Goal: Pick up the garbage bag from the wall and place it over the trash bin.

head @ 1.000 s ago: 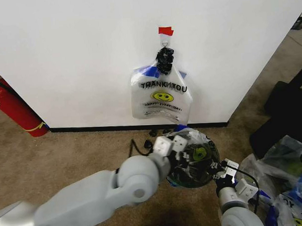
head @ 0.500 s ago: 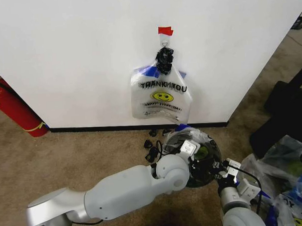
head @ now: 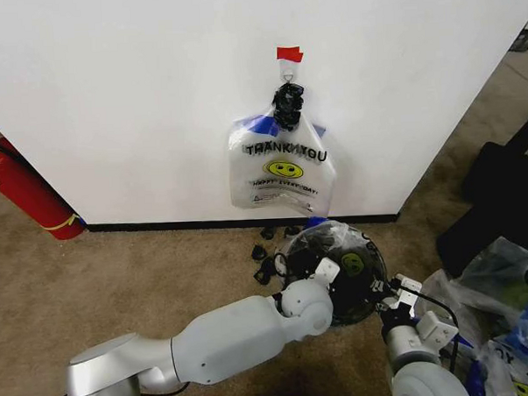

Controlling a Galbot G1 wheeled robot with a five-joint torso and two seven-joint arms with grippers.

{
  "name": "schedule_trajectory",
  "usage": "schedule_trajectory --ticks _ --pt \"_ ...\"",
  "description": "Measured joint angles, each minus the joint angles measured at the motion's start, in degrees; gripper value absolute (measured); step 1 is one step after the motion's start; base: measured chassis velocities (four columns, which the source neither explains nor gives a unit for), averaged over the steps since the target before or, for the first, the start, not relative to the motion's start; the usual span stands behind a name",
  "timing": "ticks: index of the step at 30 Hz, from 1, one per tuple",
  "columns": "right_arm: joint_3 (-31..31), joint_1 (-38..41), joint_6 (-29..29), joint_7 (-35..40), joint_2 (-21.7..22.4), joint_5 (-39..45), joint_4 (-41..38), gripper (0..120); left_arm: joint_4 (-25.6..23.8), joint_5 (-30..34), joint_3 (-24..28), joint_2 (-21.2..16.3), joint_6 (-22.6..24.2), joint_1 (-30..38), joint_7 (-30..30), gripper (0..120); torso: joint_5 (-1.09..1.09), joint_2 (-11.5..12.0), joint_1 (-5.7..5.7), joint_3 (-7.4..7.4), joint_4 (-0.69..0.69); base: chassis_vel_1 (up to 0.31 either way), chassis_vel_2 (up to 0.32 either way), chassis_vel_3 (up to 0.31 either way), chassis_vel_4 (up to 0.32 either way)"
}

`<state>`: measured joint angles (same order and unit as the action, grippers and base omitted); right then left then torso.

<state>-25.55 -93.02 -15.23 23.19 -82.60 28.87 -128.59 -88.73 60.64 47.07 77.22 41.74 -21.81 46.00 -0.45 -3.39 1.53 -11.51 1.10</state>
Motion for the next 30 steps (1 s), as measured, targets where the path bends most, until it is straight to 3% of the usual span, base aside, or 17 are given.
schedule_trajectory --ticks 3,7,11,13,16,18,20,21,24,30 --pt "0.33 -0.03 0.18 -0.25 -0.35 -0.6 0.32 0 1.73 -0.4 0.4 1.14 -0.07 0.38 -0.31 0 -0.01 0.0 0.0 0.0 0.01 0.0 0.0 0.0 0.0" --pt "-0.09 0.33 0.36 -0.25 -0.25 -0.59 0.89 0 0.41 -0.23 -0.09 0.88 -1.15 0.38 -0.74 0 -0.01 0.0 0.0 0.0 0.01 0.0 0.0 0.0 0.0" --pt "-1.15 1.1 0.48 -0.02 0.64 0.1 1.75 0 -7.82 1.43 -0.99 -3.27 -2.15 0.97 -0.86 0 -0.01 0.0 0.0 0.0 0.0 0.0 0.0 0.0 0.0" --pt "-1.21 1.21 0.48 0.02 0.71 0.17 1.79 0 -8.86 1.74 -1.02 -3.79 -2.15 1.07 -0.83 0 -0.02 0.0 0.0 0.0 0.0 0.0 0.0 0.0 0.0" --pt "-1.48 2.43 0.38 0.36 0.98 0.75 2.58 0 -18.73 4.58 -2.35 -9.0 -2.44 1.48 -0.7 0 -0.02 0.0 0.0 0.0 -0.01 0.0 0.0 0.0 0.0" --pt "-1.47 2.72 0.35 0.42 0.91 0.82 2.99 0 -21.74 5.42 -3.97 -10.47 -2.95 1.41 -0.79 0 -0.02 0.0 0.0 0.01 -0.01 0.0 0.0 0.0 0.0" --pt "-1.47 2.72 0.35 0.42 0.91 0.82 2.99 0 -21.74 5.42 -3.97 -10.47 -2.95 1.41 -0.79 0 -0.02 0.0 0.0 0.01 -0.01 0.0 0.0 0.0 0.0" --pt "-1.45 2.91 0.34 0.48 0.75 0.82 3.6 0 -25.0 4.81 -6.19 -12.61 -5.02 1.3 -1.9 0 -0.02 0.0 0.0 0.01 0.0 0.0 0.0 0.0 0.0" --pt "-1.46 3.22 0.34 0.65 0.33 0.78 4.26 0 -27.35 1.13 -8.15 -14.65 -9.9 1.11 -5.22 0 -0.02 0.0 0.0 0.01 -0.01 0.0 0.0 0.0 0.0" --pt "-1.4 3.54 0.38 0.84 -0.17 0.68 4.9 0 -26.85 -0.86 -9.05 -13.11 -13.32 0.65 -7.26 0 -0.01 0.0 0.0 0.01 0.01 0.0 0.0 0.0 0.0"
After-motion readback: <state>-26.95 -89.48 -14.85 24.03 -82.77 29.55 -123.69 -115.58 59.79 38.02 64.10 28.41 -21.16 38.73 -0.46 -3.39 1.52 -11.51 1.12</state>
